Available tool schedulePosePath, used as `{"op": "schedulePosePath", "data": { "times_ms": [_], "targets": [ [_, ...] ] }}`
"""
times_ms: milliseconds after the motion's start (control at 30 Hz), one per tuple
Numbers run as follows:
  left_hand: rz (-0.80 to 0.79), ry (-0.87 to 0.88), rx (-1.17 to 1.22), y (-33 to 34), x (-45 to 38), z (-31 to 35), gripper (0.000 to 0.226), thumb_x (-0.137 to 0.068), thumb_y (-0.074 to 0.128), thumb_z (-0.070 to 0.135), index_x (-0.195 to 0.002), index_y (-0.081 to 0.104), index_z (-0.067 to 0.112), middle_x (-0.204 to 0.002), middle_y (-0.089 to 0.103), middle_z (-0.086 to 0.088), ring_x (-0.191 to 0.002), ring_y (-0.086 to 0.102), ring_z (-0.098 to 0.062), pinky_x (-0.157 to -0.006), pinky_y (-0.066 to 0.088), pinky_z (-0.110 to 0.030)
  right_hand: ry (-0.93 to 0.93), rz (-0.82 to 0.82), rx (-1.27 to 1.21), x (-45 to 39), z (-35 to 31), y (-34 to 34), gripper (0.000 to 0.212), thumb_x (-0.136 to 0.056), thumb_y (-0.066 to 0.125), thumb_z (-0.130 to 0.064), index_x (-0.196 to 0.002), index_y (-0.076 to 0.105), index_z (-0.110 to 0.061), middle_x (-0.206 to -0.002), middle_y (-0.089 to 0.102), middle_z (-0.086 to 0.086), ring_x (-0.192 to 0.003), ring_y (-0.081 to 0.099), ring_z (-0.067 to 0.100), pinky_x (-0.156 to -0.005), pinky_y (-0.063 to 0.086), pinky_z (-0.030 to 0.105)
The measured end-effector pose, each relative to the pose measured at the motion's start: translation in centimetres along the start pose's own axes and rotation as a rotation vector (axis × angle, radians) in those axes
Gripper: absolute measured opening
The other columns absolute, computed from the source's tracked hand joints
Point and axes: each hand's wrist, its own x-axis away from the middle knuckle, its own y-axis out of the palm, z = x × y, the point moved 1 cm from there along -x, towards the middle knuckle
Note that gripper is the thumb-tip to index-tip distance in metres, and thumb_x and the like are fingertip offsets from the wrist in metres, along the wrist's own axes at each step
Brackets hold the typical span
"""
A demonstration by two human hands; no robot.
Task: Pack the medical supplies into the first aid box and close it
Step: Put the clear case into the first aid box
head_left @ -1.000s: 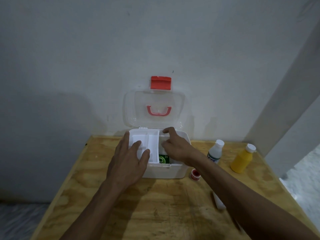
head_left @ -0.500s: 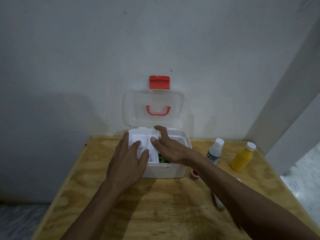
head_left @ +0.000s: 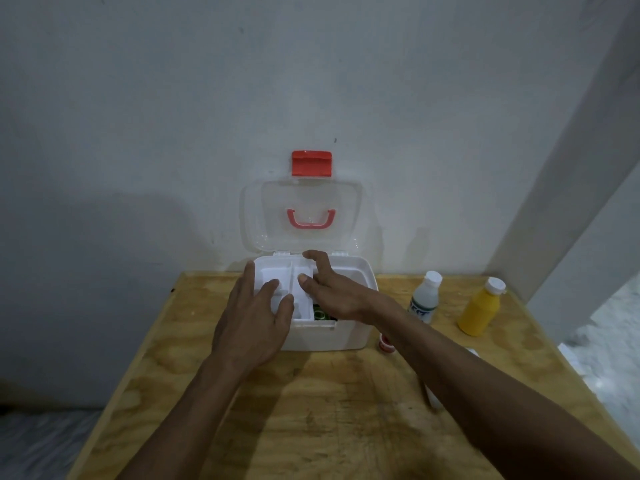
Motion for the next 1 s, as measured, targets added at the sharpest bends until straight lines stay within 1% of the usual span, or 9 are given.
{"op": "schedulePosePath", "data": {
  "times_ms": [100, 300, 500, 633, 700, 767, 900, 967, 1000],
  "targets": [
    [-0.019, 0.013, -0.004, -0.1, 0.0, -0.1, 0.057, -0.095, 0.033, 0.056, -0.143, 0.041, 0.027, -0.163, 0.008, 0.0, -0.147, 0.021, -0.023, -0.111, 0.034, -0.04, -0.003, 0.025, -0.017, 0.3, -0.2, -0.1, 0.049, -0.105, 0.03, -0.039, -0.148, 0.007, -0.032, -0.144, 0.048, 0.013, -0.117, 0.057, 0.028, -0.102, 0.048, 0.037],
    [-0.065, 0.036, -0.024, -0.4, -0.3, -0.2, 0.058, -0.096, 0.031, 0.056, -0.145, 0.04, 0.025, -0.164, 0.003, -0.001, -0.148, 0.018, -0.024, -0.112, 0.032, -0.041, 0.018, 0.043, 0.002, 0.7, -0.5, -0.3, 0.045, -0.105, 0.031, -0.037, -0.147, 0.015, -0.03, -0.138, 0.054, 0.012, -0.113, 0.058, 0.027, -0.101, 0.048, 0.04],
    [-0.087, 0.044, -0.022, -0.6, -0.3, -0.3, 0.06, -0.096, 0.03, 0.056, -0.146, 0.039, 0.025, -0.164, 0.002, -0.001, -0.148, 0.015, -0.024, -0.113, 0.029, -0.041, 0.033, 0.059, 0.022, 1.2, -0.9, -0.7, 0.044, -0.105, 0.033, -0.035, -0.146, 0.02, -0.029, -0.139, 0.053, 0.012, -0.109, 0.056, 0.024, -0.095, 0.046, 0.034],
    [-0.086, 0.051, -0.02, -0.7, -0.2, -0.4, 0.061, -0.095, 0.029, 0.058, -0.145, 0.04, 0.024, -0.164, 0.002, -0.002, -0.148, 0.015, -0.026, -0.114, 0.028, -0.044, 0.01, 0.088, 0.101, 2.7, -2.2, -1.6, 0.041, -0.105, 0.035, -0.034, -0.144, 0.029, -0.023, -0.143, 0.051, 0.014, -0.115, 0.056, 0.027, -0.096, 0.046, 0.036],
    [-0.092, 0.049, -0.022, -0.6, -0.1, -0.3, 0.06, -0.096, 0.029, 0.057, -0.145, 0.04, 0.024, -0.164, 0.003, -0.003, -0.148, 0.015, -0.027, -0.114, 0.027, -0.044, -0.054, 0.171, 0.12, 4.6, -2.9, -2.6, 0.038, -0.105, 0.035, -0.035, -0.141, 0.038, -0.022, -0.138, 0.055, 0.011, -0.114, 0.057, 0.023, -0.088, 0.045, 0.031],
    [-0.081, 0.045, -0.027, -0.6, -0.1, -0.2, 0.059, -0.096, 0.03, 0.056, -0.145, 0.041, 0.024, -0.164, 0.004, -0.003, -0.148, 0.015, -0.027, -0.114, 0.026, -0.045, -0.123, 0.31, 0.089, 7.0, -3.0, -3.9, 0.034, -0.104, 0.038, -0.037, -0.135, 0.047, -0.025, -0.127, 0.062, 0.003, -0.106, 0.061, 0.015, -0.081, 0.045, 0.029],
    [-0.052, 0.042, -0.038, -0.8, 0.0, -0.2, 0.06, -0.095, 0.031, 0.056, -0.145, 0.041, 0.024, -0.163, 0.009, -0.003, -0.147, 0.017, -0.029, -0.113, 0.029, -0.05, -0.145, 0.532, -0.082, 12.2, -0.5, -5.6, 0.024, -0.1, 0.05, -0.037, -0.121, 0.059, -0.031, -0.113, 0.067, -0.009, -0.102, 0.066, 0.007, -0.083, 0.053, 0.029],
    [-0.047, 0.03, -0.078, -0.7, 0.1, -0.1, 0.063, -0.094, 0.028, 0.06, -0.146, 0.038, 0.025, -0.163, 0.01, -0.004, -0.147, 0.016, -0.03, -0.114, 0.027, -0.054, -0.138, 0.641, -0.112, 14.4, 1.4, -5.8, 0.019, -0.098, 0.056, -0.03, -0.115, 0.064, -0.027, -0.106, 0.07, -0.01, -0.097, 0.067, 0.005, -0.081, 0.054, 0.025],
    [-0.026, 0.023, -0.109, -0.7, 0.2, 0.0, 0.065, -0.093, 0.026, 0.062, -0.146, 0.035, 0.026, -0.163, 0.009, -0.005, -0.148, 0.013, -0.031, -0.115, 0.023, -0.056, -0.128, 0.694, -0.113, 15.3, 2.3, -5.8, 0.017, -0.097, 0.058, -0.027, -0.113, 0.065, -0.025, -0.101, 0.071, -0.01, -0.094, 0.067, 0.003, -0.078, 0.053, 0.02]
  ]
}}
